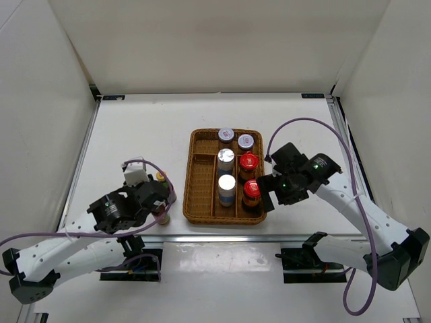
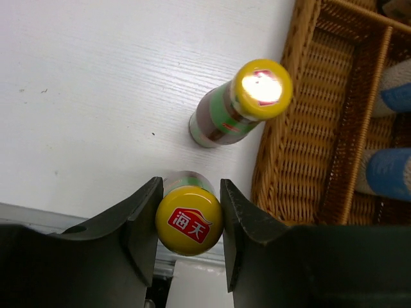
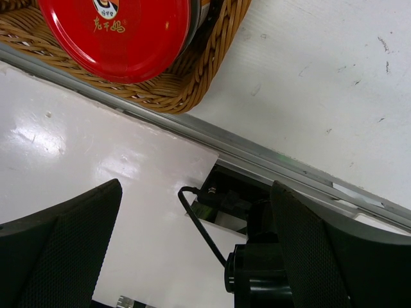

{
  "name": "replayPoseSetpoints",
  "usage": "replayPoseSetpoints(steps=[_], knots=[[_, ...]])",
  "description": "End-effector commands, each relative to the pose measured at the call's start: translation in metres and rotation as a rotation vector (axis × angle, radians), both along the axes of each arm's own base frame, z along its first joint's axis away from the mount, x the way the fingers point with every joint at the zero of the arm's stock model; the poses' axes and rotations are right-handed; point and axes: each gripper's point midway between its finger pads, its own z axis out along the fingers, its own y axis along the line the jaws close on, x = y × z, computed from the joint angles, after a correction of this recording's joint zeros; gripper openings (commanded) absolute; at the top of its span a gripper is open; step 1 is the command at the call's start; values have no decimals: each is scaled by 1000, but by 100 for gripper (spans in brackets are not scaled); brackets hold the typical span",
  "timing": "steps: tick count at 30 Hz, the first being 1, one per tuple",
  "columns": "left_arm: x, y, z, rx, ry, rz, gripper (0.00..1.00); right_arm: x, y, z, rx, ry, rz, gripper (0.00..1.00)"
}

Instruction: Organize the condiment bottles

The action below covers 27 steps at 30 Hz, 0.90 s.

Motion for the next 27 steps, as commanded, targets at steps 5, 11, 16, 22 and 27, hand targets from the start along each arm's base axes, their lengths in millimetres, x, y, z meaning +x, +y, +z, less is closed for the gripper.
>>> replayPoseSetpoints(steps=[5, 11, 16, 22, 27], knots=[[13, -21, 81, -34, -111, -142, 11, 2, 2, -2, 7, 1, 8, 100], [23, -70, 135, -38, -188, -406, 11, 2, 3, -3, 1, 8, 8, 100], [36, -117, 164, -61, -244, -551, 11, 2, 3, -3, 1, 8, 8, 100], [82, -149, 192, 14, -392, -508, 11, 2, 3, -3, 1, 8, 8, 100], [131, -157, 173, 29, -454, -445, 11, 2, 2, -2, 6, 1, 8, 100]])
